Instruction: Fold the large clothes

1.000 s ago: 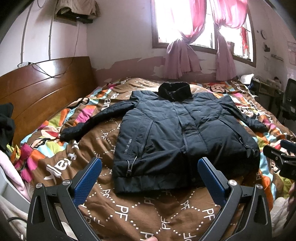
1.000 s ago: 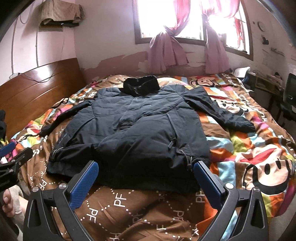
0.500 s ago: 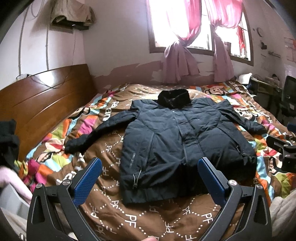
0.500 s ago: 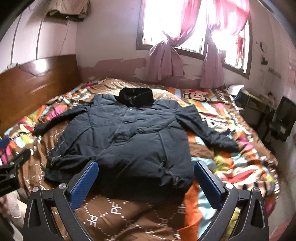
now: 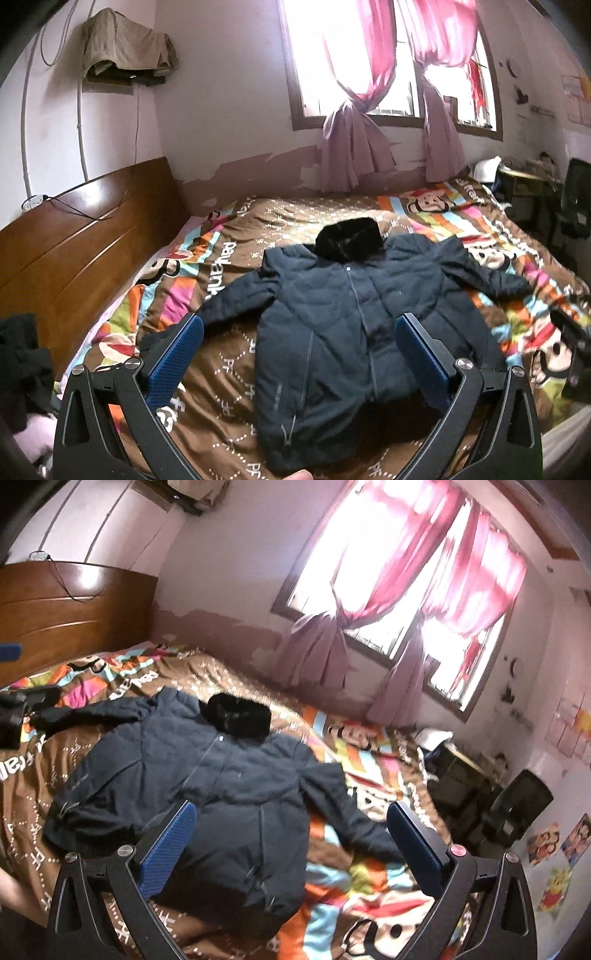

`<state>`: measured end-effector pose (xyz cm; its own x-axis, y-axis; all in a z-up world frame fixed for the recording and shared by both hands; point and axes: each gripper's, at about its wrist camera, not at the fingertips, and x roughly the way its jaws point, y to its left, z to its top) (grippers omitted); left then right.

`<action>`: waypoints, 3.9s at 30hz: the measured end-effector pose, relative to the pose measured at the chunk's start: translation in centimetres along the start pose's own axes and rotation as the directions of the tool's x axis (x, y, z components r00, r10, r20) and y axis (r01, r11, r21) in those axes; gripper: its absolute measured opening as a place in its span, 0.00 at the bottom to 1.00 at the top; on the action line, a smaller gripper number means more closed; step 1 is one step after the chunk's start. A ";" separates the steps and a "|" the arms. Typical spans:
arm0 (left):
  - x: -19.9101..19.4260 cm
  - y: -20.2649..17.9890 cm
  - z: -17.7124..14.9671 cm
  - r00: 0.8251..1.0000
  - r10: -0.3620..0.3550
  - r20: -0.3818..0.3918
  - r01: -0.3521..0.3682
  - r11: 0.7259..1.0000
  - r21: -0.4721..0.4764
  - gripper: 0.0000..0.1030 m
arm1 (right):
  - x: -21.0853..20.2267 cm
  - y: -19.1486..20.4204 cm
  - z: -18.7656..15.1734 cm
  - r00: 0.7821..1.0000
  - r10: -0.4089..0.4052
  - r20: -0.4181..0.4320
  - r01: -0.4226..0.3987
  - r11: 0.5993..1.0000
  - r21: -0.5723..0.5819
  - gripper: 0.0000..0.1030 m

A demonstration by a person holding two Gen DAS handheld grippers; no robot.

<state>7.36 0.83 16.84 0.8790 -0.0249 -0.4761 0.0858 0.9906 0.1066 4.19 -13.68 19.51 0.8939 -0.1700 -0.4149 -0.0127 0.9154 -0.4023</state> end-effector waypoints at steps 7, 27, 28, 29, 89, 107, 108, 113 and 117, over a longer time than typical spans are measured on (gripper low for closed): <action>2.2 -0.3 4.8 0.999 0.012 -0.052 -0.012 1.000 -0.007 0.99 | 0.7 -1.4 2.9 0.999 0.003 0.045 -0.003 1.000 -0.012 1.00; 19.2 -1.1 9.8 0.999 0.012 -0.036 -0.010 0.999 0.039 0.99 | 17.2 -10.5 12.0 0.996 0.086 0.018 -0.087 0.989 0.122 1.00; 20.0 -1.1 9.7 0.999 0.015 -0.037 -0.013 0.999 0.044 0.99 | 18.4 -10.6 12.1 0.996 0.082 0.015 -0.084 0.988 0.132 1.00; 21.4 -1.1 9.7 0.999 0.017 -0.037 -0.015 0.999 0.049 0.99 | 19.8 -10.7 12.1 0.997 0.078 0.011 -0.079 0.987 0.141 1.00; 49.1 -20.6 -1.3 0.900 -0.111 -0.421 0.197 0.966 0.167 0.99 | 48.1 -29.6 -30.1 0.915 0.330 -0.230 0.259 -0.044 0.965 0.93; 37.3 -7.9 11.7 0.948 -0.090 -0.305 0.121 0.989 0.084 0.99 | 39.2 -29.3 -10.7 0.997 0.045 0.068 -0.081 0.425 0.902 0.09; 36.6 -6.7 12.0 0.951 -0.084 -0.298 0.110 0.991 0.071 0.99 | 38.5 -28.5 -8.6 0.993 0.039 0.107 -0.113 0.477 0.872 0.09; 34.2 -1.0 10.5 0.957 -0.070 -0.283 0.077 0.997 0.011 0.99 | 36.0 -22.1 1.0 0.957 0.109 0.270 -0.265 0.709 0.653 0.09; 34.0 2.2 8.1 0.945 -0.134 -0.297 0.118 0.990 -0.071 0.99 | 34.8 -16.0 5.3 0.924 0.200 0.325 -0.344 0.807 0.480 0.09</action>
<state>41.27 1.09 7.95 0.6803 -0.1163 -0.7236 0.1557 0.9877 -0.0124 37.90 -32.29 15.81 0.9693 0.1448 -0.1988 -0.1024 0.9725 0.2091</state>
